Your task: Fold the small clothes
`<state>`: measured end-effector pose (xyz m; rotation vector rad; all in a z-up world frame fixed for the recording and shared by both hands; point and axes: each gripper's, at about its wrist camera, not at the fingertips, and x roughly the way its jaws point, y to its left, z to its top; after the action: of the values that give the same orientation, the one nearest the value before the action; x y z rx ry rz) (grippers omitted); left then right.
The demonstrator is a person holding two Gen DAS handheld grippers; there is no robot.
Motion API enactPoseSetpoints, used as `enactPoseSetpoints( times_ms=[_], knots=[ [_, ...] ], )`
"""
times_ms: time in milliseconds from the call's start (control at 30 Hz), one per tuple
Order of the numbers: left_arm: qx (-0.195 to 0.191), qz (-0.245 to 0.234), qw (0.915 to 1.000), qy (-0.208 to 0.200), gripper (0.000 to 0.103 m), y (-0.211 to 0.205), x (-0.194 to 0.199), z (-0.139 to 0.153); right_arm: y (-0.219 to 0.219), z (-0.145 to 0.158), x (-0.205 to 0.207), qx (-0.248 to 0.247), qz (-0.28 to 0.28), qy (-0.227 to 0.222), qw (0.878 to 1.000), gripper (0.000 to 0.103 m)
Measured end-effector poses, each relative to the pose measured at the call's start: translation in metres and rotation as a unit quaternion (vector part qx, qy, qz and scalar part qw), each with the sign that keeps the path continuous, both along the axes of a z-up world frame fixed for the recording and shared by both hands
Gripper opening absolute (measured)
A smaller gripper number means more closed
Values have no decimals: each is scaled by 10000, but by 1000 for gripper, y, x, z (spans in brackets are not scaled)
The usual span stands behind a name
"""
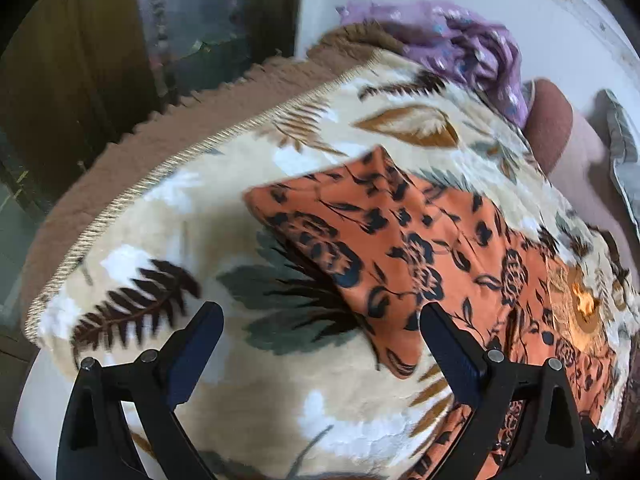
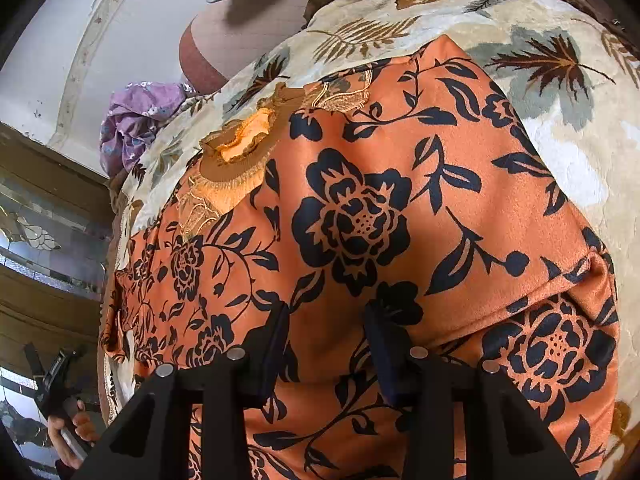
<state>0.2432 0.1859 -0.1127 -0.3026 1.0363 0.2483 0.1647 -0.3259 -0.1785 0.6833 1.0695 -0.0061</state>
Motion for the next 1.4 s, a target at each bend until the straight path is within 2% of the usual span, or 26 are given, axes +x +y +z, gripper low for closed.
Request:
enactPoseSetpoints(
  times_ms=[233, 267, 300, 367, 400, 467, 600, 667, 700, 733, 900, 1067, 1133, 1200, 1233, 1267, 1333, 1400],
  knots=[
    [-512, -17, 9977, 441, 98, -11, 26, -28, 1, 1, -1, -30, 70, -6, 10000, 43],
    [-552, 16, 9973, 485, 87, -12, 29, -32, 1, 1, -1, -11, 76, -2, 10000, 43],
    [-616, 47, 9967, 532, 56, -11, 31, -37, 0, 1, -1, 5, 82, 1, 10000, 43],
    [-702, -11, 9952, 686, 17, -12, 34, -43, -1, 1, -1, 32, 91, 9, 10000, 43],
    [-702, -56, 9952, 683, 13, -13, 34, -41, -1, 1, -1, 41, 97, 13, 9999, 43],
    [-432, -154, 9975, 529, 11, -19, 31, -31, -2, 1, -1, 57, 105, 20, 9999, 43],
    [-72, -823, 9966, -16, 10, -49, 21, 19, -4, 2, -2, 118, 75, 36, 9999, 43],
    [185, -1317, 9908, -233, 10, -76, 13, 49, -5, 3, -3, 134, 41, 41, 9999, 43],
    [274, -1648, 9853, -353, 10, -96, 7, 68, -5, 4, -4, 111, 31, 35, 9999, 43],
    [225, -1859, 9813, -435, 10, -107, 3, 80, -5, 6, -5, 65, 24, 17, 10000, 43],
    [-53, -3088, 9479, -781, 10, -185, -23, 152, -10, 18, -14, -177, -61, -188, 9996, 43],
    [-636, -4064, 9066, -942, 11, -262, -41, 205, -29, 27, -24, -45, -266, -410, 9988, 43],
    [-889, -4509, 8837, -882, 18, -294, -48, 218, -37, 29, -27, 58, -356, -484, 9982, 44],
    [-960, -4691, 8737, -856, 52, -314, -54, 224, -44, 31, -30, 196, -444, -560, 9972, 49],
    [-958, -4734, 8709, -911, 60, -320, -59, 227, -48, 32, -32, 307, -512, -633, 9962, 54],
    [-944, -4770, 8677, -1035, 64, -323, -64, 230, -52, 33, -33, 395, -564, -697, 9952, 58],
    [-976, -4827, 8624, -1171, 64, -322, -67, 232, -61, 37, -38, 565, -702, -847, 9923, 62],
    [-1042, -4781, 8630, -1261, 64, -314, -68, 230, -68, 41, -41, 701, -813, -982, 9894, 65]
  ],
)
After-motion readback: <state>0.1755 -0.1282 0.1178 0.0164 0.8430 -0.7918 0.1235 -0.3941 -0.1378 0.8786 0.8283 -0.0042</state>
